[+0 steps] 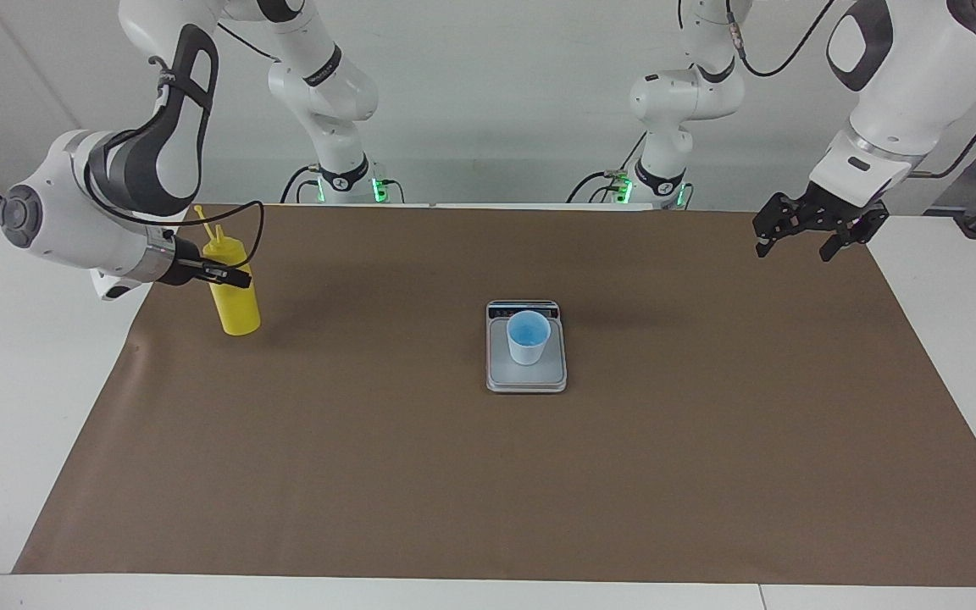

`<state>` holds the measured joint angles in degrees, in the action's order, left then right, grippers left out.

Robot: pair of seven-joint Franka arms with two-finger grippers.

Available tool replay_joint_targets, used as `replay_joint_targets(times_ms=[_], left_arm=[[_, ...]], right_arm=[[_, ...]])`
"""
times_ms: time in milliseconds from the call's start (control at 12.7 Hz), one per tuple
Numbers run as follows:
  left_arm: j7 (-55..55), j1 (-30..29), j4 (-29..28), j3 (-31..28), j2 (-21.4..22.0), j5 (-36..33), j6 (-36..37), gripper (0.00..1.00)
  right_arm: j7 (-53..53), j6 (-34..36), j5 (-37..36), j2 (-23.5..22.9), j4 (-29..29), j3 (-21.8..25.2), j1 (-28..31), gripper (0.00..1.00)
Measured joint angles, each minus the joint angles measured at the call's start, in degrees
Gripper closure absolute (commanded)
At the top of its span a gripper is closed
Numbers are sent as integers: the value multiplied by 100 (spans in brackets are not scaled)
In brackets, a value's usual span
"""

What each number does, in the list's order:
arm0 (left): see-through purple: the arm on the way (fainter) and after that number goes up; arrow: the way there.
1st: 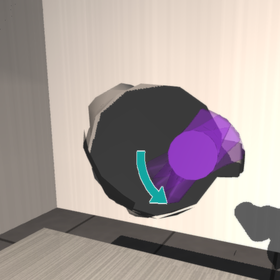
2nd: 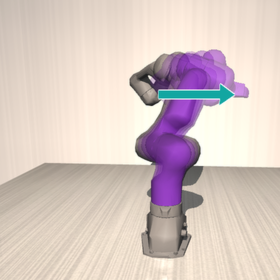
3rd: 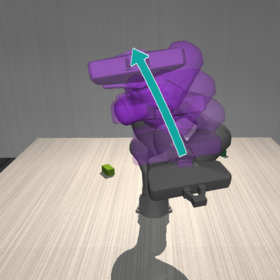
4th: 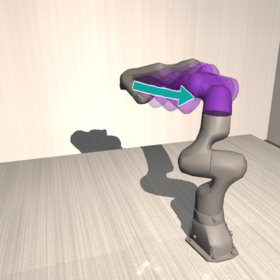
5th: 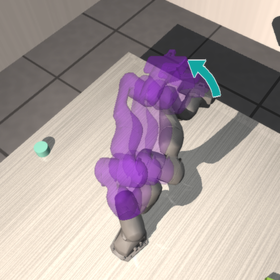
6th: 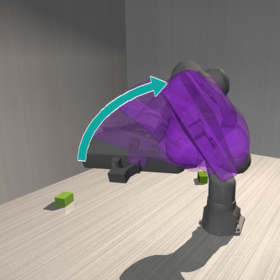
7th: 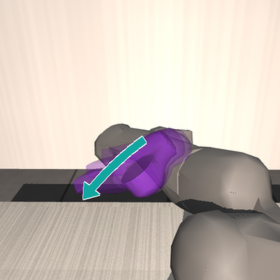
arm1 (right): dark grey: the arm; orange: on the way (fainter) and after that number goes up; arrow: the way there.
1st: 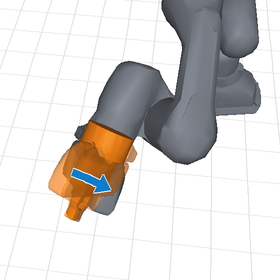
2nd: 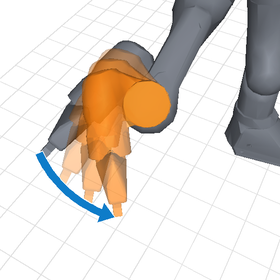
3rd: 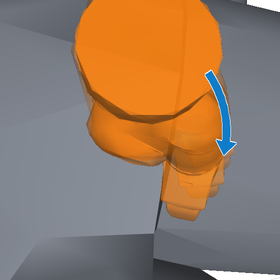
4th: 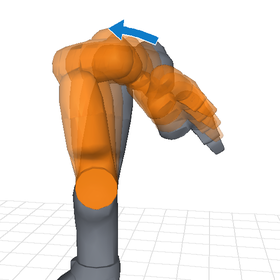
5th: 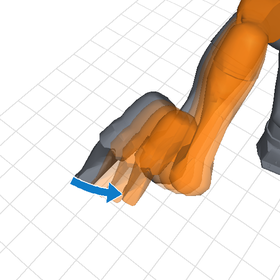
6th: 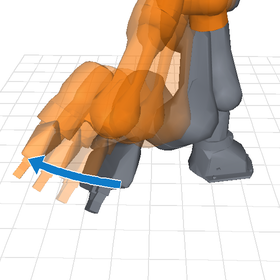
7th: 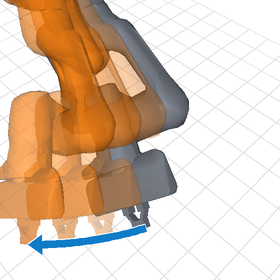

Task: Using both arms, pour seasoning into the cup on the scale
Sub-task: 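Lower the yellow bottle onto the table with the right gripper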

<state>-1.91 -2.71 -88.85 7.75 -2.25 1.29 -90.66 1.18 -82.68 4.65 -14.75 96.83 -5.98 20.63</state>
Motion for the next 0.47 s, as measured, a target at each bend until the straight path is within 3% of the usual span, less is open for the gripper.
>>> replay_joint_targets(times_ms=[471], left_arm=[[0, 0, -15, 0, 0, 0, -3, 0]], right_arm=[[-195, 1005, -170, -724, -893, -22, 12, 100]])
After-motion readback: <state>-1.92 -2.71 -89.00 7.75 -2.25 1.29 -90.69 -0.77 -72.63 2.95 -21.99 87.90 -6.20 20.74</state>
